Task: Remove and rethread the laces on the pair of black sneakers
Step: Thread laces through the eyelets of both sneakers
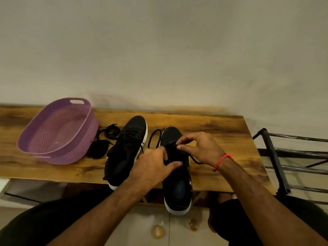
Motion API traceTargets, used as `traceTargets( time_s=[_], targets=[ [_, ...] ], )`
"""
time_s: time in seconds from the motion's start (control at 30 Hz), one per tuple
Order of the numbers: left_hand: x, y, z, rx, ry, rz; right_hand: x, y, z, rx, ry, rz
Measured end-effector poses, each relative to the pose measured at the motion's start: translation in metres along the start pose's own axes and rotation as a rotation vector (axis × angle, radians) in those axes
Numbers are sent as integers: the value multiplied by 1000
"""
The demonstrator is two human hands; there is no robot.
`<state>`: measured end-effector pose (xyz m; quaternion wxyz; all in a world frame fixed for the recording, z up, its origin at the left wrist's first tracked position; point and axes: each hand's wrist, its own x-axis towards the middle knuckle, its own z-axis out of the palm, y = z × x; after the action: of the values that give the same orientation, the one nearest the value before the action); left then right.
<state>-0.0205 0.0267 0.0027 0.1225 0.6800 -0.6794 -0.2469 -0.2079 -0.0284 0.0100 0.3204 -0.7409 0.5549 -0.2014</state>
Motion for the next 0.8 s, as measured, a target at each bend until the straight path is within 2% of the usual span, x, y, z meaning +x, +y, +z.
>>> traceTargets(
  time_s=[0.1, 0.23, 0.37, 0.57, 0.8],
  targets=[
    [-1, -1, -2, -6, -59, -39, -2, 1, 2, 13, -65, -22],
    [-3, -12, -10, -409, -167, -138, -9, 4, 11, -63, -139, -53],
    [-2, -18, -13, -623, -233, -235, -11, -3, 19, -205, -141, -67],
    [-1, -18, -16, -718, -305, -284, -13, -11, 29, -254, -109, -46],
    [-3, -18, -16, -714, -304, -280, -13, -12, 32, -201, -67, -38]
  ],
)
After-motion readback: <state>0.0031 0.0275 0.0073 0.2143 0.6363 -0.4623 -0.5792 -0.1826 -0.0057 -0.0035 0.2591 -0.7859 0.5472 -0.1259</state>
